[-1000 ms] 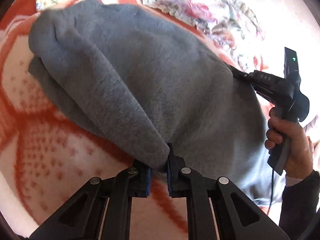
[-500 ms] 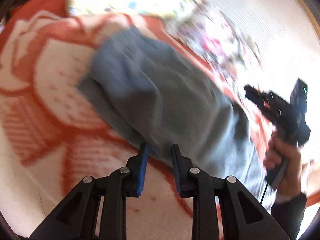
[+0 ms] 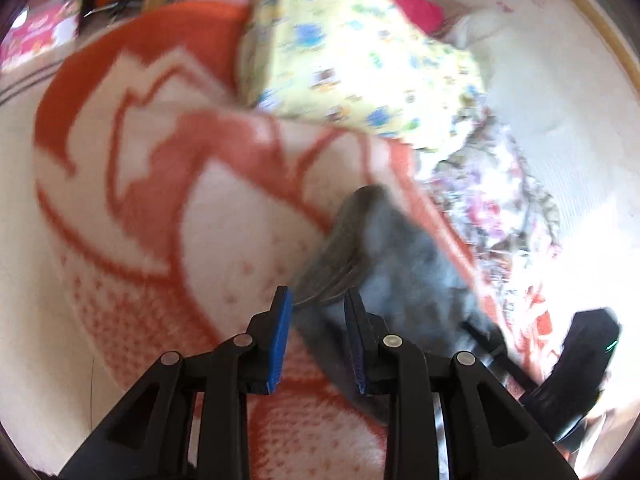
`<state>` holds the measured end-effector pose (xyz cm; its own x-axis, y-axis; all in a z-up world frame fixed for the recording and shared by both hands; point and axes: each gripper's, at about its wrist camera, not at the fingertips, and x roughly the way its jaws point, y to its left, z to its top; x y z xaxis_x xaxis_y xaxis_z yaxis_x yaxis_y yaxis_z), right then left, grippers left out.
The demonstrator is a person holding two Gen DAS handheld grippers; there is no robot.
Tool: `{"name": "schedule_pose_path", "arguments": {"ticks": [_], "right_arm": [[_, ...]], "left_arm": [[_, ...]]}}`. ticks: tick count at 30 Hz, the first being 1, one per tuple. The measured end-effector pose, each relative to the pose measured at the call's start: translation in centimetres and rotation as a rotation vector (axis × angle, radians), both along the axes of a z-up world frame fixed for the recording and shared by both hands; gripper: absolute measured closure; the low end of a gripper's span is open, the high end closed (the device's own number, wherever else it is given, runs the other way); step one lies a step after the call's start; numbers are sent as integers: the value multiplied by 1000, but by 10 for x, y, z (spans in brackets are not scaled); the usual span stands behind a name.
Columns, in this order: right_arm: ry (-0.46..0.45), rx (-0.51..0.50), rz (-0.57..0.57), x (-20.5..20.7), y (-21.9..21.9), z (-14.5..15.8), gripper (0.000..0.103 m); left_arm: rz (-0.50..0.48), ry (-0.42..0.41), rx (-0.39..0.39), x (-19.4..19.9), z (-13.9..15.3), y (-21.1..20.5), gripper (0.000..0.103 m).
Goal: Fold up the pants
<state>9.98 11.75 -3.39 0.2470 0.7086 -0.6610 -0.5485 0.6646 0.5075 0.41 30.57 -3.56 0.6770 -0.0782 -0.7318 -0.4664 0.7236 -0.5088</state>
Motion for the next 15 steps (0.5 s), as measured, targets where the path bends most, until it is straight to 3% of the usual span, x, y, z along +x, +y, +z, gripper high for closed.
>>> {"name": "schedule_pose_path", "arguments": {"ticks": [2, 4, 7, 11, 12, 13, 14, 15], "right_arm": [[39, -3, -10, -13, -4, -10, 70], [63, -11, -48, -24, -14, -17, 70], [102, -8, -110, -37, -34, -23, 70], [146, -48, -138, -46, -48, -35, 70], [144, -68, -152, -50, -54, -37, 70], [151, -85, -170, -54, -60, -41, 70], [165, -96, -189, -57, -68, -46, 70], [180, -94, -208, -60, -76, -50, 70]], "left_arm": [[-70, -54, -16, 9, 10, -11, 71], [-157, -75, -16, 24, 14, -28, 59], [-250, -103, 34, 46, 13, -50, 56], [-274, 56, 183, 70, -18, -54, 56], [-254, 107, 208, 70, -28, -47, 60], [-244, 150, 207, 69, -40, -36, 79], [-243, 153, 187, 65, -46, -25, 89], [-250, 119, 136, 57, -50, -11, 92]]}}
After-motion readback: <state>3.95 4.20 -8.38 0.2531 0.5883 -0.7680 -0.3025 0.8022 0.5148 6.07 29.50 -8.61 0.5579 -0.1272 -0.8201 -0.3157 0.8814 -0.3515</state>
